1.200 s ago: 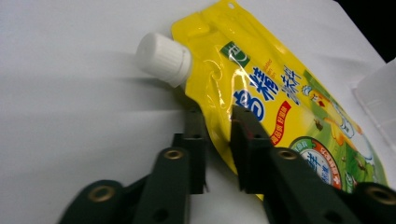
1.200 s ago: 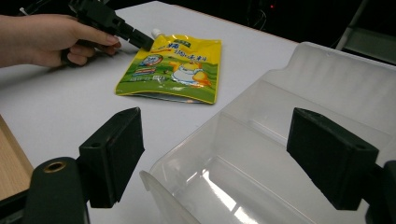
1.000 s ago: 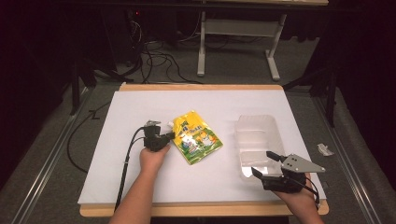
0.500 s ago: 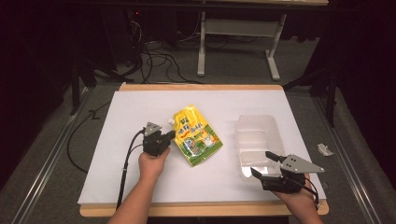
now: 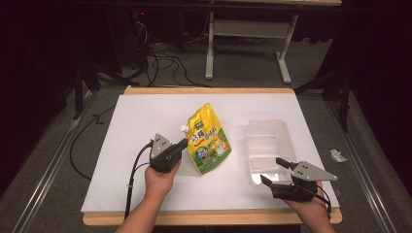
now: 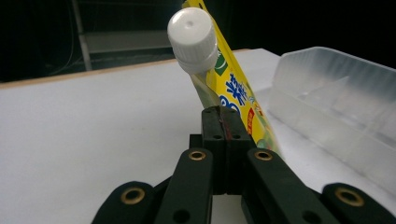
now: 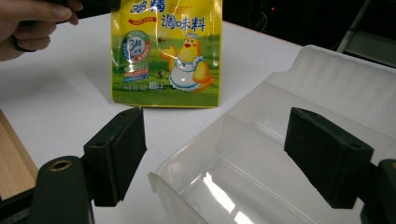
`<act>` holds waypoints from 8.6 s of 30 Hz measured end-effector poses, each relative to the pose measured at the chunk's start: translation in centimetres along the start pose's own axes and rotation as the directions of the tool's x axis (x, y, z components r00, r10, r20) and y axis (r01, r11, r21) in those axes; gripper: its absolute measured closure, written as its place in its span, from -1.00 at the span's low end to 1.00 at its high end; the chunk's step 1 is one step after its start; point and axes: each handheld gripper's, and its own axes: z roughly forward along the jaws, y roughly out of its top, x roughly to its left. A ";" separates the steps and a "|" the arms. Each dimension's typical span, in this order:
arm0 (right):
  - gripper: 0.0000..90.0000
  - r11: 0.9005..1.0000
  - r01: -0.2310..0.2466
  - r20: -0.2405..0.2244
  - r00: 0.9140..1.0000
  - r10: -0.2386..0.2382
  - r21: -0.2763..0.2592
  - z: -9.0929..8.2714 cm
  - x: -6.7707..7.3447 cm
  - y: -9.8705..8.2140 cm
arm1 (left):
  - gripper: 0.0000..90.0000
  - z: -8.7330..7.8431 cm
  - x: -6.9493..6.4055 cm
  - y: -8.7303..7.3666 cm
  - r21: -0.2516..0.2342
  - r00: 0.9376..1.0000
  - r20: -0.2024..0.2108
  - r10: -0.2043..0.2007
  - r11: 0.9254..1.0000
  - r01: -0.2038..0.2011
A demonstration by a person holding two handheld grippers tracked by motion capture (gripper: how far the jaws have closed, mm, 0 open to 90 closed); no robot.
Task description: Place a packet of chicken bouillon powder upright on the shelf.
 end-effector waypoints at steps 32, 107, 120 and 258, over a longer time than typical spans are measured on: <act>-0.53 1.000 -0.003 -0.011 1.000 0.003 0.008 0.8 0.8 -0.1 | 1.00 -2.3 -4.3 -0.8 -0.116 0.991 0.075 0.113 0.988 -0.104; 0.46 1.000 -0.008 -0.296 0.955 0.000 -0.027 6.7 5.5 5.2 | 1.00 -4.1 -1.7 -0.8 -0.095 0.994 0.071 0.087 0.992 -0.080; 0.48 0.999 -0.025 -0.257 0.966 0.031 0.024 8.6 7.0 5.2 | 1.00 -4.6 -1.4 -0.9 -0.081 0.995 0.073 0.070 0.995 -0.064; 1.00 0.968 -0.115 -0.157 0.984 0.081 -0.223 -3.8 -4.7 5.5 | -0.34 -5.0 0.9 -2.7 0.116 0.997 -0.001 0.080 0.990 -0.080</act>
